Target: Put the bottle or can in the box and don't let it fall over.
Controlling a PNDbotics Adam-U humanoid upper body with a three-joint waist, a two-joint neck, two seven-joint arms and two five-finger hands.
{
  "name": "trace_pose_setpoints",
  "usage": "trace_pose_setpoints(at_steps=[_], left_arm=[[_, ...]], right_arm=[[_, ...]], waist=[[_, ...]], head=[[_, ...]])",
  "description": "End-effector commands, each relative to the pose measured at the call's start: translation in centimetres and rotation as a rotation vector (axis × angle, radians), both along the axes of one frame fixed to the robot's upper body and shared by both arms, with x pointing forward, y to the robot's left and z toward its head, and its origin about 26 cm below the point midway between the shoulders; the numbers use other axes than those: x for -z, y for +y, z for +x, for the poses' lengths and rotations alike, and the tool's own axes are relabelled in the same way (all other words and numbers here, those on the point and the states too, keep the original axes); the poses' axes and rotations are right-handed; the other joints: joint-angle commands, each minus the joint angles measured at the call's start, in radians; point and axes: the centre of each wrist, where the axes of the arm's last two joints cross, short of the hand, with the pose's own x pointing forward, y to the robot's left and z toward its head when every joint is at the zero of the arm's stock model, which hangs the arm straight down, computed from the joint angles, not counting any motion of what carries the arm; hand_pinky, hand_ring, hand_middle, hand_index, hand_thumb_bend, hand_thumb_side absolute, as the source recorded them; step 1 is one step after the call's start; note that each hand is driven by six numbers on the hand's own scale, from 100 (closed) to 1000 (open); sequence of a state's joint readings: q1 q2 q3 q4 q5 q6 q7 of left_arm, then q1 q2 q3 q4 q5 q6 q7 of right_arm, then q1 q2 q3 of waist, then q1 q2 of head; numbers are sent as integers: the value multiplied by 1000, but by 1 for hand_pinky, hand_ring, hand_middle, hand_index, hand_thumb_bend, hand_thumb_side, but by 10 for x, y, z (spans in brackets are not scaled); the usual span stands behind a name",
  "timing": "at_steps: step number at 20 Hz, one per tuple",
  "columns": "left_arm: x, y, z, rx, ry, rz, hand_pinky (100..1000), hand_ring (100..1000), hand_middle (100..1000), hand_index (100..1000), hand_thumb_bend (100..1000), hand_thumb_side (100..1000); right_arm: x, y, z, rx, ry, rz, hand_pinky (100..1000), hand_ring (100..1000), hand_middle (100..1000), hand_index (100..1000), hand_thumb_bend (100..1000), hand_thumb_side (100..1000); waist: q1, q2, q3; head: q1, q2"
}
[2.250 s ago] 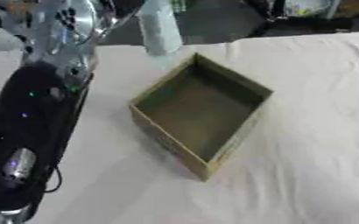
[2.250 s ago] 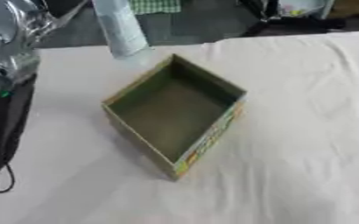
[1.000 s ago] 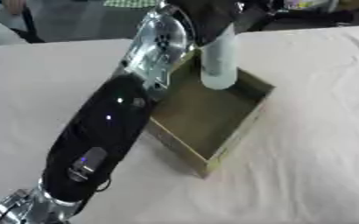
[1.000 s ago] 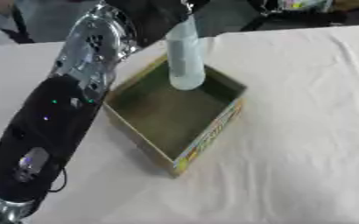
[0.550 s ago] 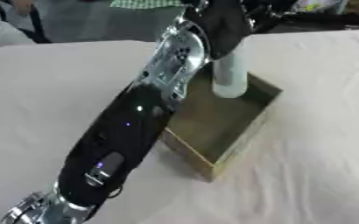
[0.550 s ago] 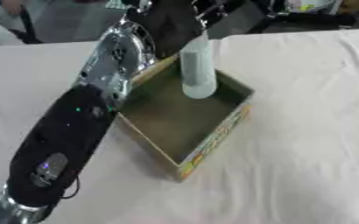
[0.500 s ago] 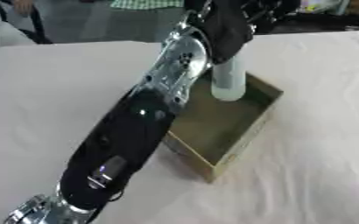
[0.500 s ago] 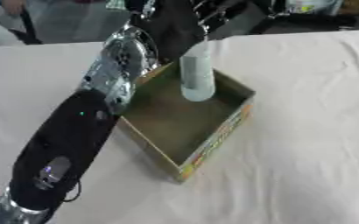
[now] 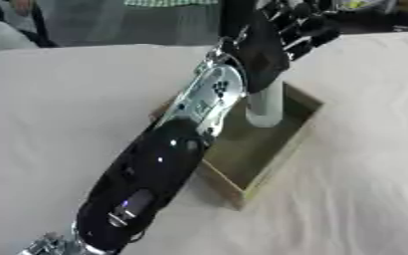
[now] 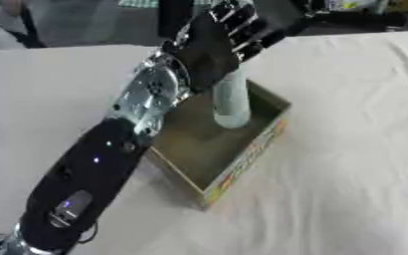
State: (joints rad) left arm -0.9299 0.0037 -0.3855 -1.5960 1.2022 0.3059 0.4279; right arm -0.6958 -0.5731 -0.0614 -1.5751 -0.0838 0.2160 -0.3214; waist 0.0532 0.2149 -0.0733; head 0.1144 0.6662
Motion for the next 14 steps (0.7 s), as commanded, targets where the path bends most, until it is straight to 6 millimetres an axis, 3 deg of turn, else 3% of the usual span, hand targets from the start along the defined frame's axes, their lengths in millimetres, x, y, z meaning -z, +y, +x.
trace_pose_setpoints(at_steps=[1, 14], left_arm=[[-2, -4, -2, 18, -18, -4, 675, 384, 279, 1000, 656, 761], [30, -13, 0, 40, 63, 23, 665, 381, 272, 1000, 671, 768]], right_arm=[[-14, -3, -3, 5, -36, -4, 802, 732, 723, 887, 100, 799], [-14, -5, -3, 9, -36, -3, 801, 732, 724, 887, 100, 803]], waist=[[-10, -13, 1], [-12, -9, 9]], head=[[-2, -14], [-19, -12]])
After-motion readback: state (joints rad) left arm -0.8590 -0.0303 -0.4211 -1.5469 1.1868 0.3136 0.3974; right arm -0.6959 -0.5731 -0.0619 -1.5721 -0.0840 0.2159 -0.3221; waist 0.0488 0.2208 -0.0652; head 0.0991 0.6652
